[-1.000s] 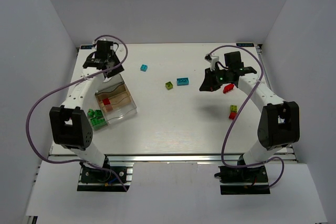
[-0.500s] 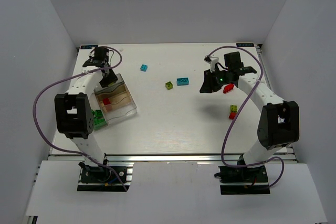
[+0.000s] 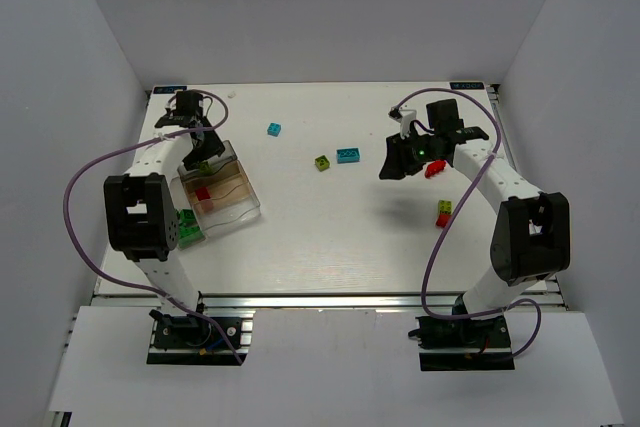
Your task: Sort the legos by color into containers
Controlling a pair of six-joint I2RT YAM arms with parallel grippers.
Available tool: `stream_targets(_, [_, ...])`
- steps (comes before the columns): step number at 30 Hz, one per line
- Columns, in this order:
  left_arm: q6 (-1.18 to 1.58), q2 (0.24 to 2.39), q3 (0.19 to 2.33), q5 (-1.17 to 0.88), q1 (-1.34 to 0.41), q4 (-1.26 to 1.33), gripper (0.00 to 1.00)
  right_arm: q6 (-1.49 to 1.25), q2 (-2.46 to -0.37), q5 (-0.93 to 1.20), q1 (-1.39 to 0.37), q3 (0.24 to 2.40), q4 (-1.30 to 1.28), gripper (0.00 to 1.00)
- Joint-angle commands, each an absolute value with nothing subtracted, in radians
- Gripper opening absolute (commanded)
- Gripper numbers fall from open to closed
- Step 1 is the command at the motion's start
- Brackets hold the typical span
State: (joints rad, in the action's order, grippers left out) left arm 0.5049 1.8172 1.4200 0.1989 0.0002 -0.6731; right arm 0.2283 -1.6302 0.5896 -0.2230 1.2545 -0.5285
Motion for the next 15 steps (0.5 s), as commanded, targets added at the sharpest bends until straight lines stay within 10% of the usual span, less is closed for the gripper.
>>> stream_targets(1, [0.505,1.767,1.454,0.18,0.005,-0.658,0.71,0.25,-1.624,0.586,-0.222,1.293,-0.54,0.48])
stream_targets(4, [0.505,1.723,1.448,0.1,-0.014,-0.606,0.46,0.25,-1.626,0.574,-0.224,1.295,-0.537,0.47])
stream_targets(5, [0.503,1.711,1.442,0.068,-0.014,-0.585,0.23,0.249,-1.626,0.559,-0.224,1.295,-0.532,0.46])
stream_targets(8, [0.53,1.678,1.414,-0.161,-0.032,-0.486,0.09,0.224,-1.631,0.516,-0.219,1.296,-0.512,0.36])
stream_targets(11, [0.555,1.706,1.431,-0.307,-0.102,-0.43,0.16,0.204,-1.638,0.48,-0.21,1.301,-0.503,0.16])
stream_targets(15, [0.542,1.831,1.605,-0.393,-0.242,-0.5,0.54,0.183,-1.64,0.446,-0.219,1.296,-0.486,0.1])
